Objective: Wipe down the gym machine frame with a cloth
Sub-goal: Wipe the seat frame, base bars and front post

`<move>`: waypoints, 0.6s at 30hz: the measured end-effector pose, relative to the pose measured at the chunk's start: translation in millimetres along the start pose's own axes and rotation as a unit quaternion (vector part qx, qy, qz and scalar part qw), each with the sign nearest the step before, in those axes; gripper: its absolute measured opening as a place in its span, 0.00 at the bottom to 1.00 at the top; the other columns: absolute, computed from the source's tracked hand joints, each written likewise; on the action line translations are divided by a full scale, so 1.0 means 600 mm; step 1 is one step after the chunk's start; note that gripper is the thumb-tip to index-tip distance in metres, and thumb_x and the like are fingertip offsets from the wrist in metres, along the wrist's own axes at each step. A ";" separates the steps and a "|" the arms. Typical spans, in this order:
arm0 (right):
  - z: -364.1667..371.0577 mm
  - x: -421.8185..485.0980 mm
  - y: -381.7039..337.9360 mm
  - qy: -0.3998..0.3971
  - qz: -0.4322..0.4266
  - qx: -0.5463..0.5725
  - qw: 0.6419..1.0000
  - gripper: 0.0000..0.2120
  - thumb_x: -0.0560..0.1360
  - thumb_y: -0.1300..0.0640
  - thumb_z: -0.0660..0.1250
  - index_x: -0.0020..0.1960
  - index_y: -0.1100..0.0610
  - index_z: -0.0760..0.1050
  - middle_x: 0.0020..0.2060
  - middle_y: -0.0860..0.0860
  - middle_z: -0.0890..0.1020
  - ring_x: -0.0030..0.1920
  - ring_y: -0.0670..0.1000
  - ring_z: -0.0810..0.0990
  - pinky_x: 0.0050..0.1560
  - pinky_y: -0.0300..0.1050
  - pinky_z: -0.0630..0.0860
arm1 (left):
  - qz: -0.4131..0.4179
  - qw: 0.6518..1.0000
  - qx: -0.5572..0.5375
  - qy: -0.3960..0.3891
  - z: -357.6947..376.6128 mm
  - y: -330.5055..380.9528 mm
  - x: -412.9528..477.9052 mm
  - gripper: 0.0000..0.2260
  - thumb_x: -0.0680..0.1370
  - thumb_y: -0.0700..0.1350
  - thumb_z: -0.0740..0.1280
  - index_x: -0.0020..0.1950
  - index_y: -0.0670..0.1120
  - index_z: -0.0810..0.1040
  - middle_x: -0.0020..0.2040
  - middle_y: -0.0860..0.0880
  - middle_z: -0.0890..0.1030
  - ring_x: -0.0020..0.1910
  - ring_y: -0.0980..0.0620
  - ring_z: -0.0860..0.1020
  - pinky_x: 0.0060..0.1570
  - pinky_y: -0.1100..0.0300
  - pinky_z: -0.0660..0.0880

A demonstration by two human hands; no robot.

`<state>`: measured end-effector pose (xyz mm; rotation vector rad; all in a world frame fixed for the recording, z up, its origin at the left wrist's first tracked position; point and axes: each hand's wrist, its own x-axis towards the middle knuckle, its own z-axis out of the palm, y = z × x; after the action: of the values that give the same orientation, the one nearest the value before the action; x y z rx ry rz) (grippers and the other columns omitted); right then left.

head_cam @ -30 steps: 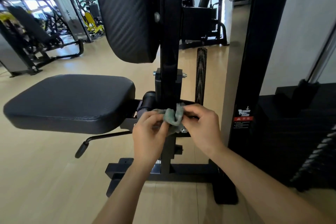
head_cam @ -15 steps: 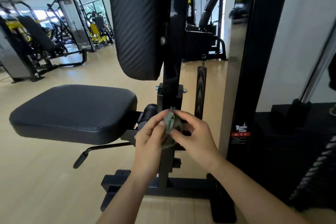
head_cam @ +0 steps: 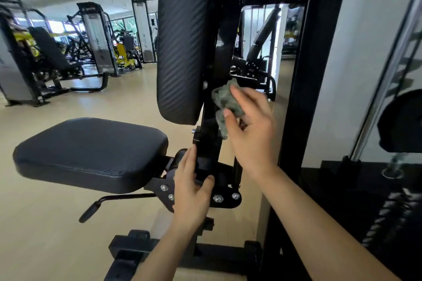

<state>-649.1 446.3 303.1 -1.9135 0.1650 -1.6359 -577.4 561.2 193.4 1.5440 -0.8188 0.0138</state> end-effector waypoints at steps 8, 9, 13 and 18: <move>-0.002 -0.042 0.046 -0.171 -0.061 -0.146 0.973 0.13 0.75 0.65 0.73 0.60 0.61 0.83 0.55 0.55 0.78 0.54 0.52 0.80 0.59 0.49 0.79 | 0.001 0.998 0.046 -0.036 -0.010 0.004 -0.009 0.34 0.79 0.35 0.68 0.81 0.51 0.60 0.81 0.53 0.58 0.63 0.82 0.62 0.63 0.74 0.67; -0.008 -0.040 0.046 -0.171 -0.050 -0.144 0.973 0.13 0.75 0.65 0.73 0.58 0.60 0.84 0.54 0.54 0.79 0.54 0.51 0.80 0.59 0.47 0.78 | -0.002 0.998 0.042 -0.041 -0.010 0.004 -0.008 0.33 0.79 0.34 0.68 0.81 0.49 0.61 0.81 0.52 0.58 0.58 0.85 0.64 0.57 0.79 0.66; -0.020 0.010 0.027 -0.076 -0.058 -0.121 0.988 0.13 0.73 0.67 0.73 0.58 0.62 0.83 0.53 0.55 0.79 0.52 0.45 0.77 0.57 0.30 0.72 | -0.020 0.998 0.024 -0.052 -0.010 0.002 -0.009 0.32 0.79 0.34 0.68 0.81 0.48 0.61 0.81 0.55 0.57 0.47 0.85 0.69 0.50 0.83 0.66; -0.012 0.049 0.015 -0.070 -0.077 -0.135 0.985 0.17 0.74 0.68 0.71 0.63 0.63 0.80 0.56 0.57 0.77 0.56 0.52 0.77 0.62 0.38 0.73 | -0.028 0.998 0.020 -0.060 -0.011 0.005 -0.011 0.32 0.79 0.34 0.68 0.81 0.48 0.62 0.80 0.57 0.56 0.46 0.85 0.70 0.47 0.83 0.67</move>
<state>-646.4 422.6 324.0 -2.2881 0.1937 -1.6387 -580.6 570.4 193.9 1.6160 -0.8745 -0.1052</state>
